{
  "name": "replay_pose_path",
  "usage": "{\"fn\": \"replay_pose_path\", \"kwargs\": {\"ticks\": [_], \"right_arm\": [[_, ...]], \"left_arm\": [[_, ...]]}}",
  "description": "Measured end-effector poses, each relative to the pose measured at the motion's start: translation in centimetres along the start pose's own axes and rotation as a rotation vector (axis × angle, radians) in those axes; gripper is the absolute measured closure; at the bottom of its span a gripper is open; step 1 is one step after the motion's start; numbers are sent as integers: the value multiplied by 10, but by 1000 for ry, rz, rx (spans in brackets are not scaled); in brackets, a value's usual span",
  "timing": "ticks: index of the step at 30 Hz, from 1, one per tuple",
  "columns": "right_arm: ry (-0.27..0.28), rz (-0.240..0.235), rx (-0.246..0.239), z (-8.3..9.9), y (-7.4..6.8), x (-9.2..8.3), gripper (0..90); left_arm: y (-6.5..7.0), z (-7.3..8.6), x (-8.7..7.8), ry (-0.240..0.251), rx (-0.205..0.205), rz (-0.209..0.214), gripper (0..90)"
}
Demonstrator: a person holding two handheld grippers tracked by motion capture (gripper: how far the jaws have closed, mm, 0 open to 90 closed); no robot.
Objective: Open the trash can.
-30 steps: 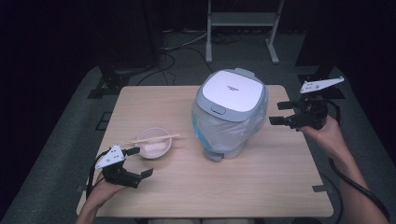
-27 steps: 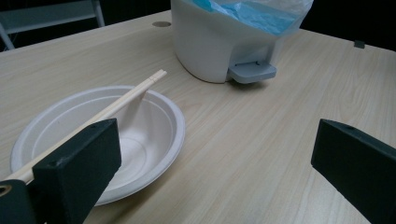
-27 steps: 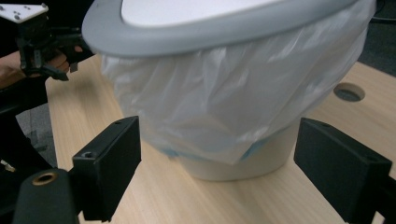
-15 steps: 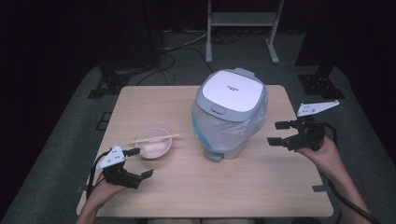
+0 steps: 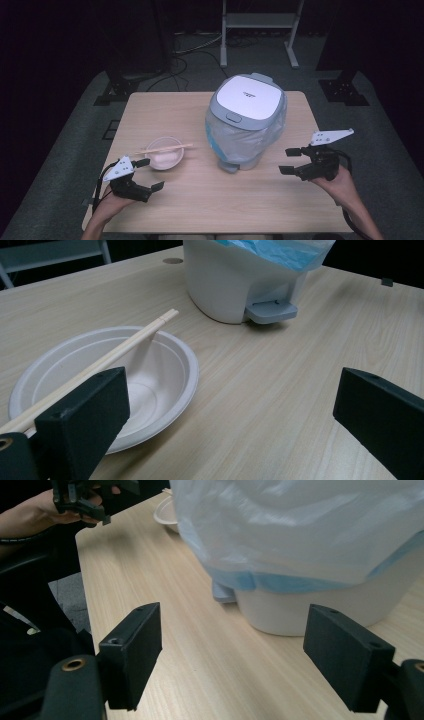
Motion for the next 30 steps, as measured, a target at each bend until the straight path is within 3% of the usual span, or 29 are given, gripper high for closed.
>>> {"fn": "replay_pose_path", "kwargs": {"ticks": [10, 19, 30], "right_arm": [[-17, -41, -62, 9, -25, 34, 287], [-19, -80, -130, 2, -42, 64, 316], [-90, -151, -231, -14, -55, 114, 320]], "left_arm": [[0, 0, 0, 0, 1, 1, 8], [-1, 1, -2, 4, -5, 7, 8], [-2, 1, -4, 11, -11, 9, 8]]}}
Point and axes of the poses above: each handheld gripper's, and its own axes: x roughly forward along the jaws, z roughly out of its underside, y roughly to its right, the point moved 2 cm from there along x, roughly forward along the jaws, and after that the axes turned 15 degrees about -x, right-handed, at the moved point
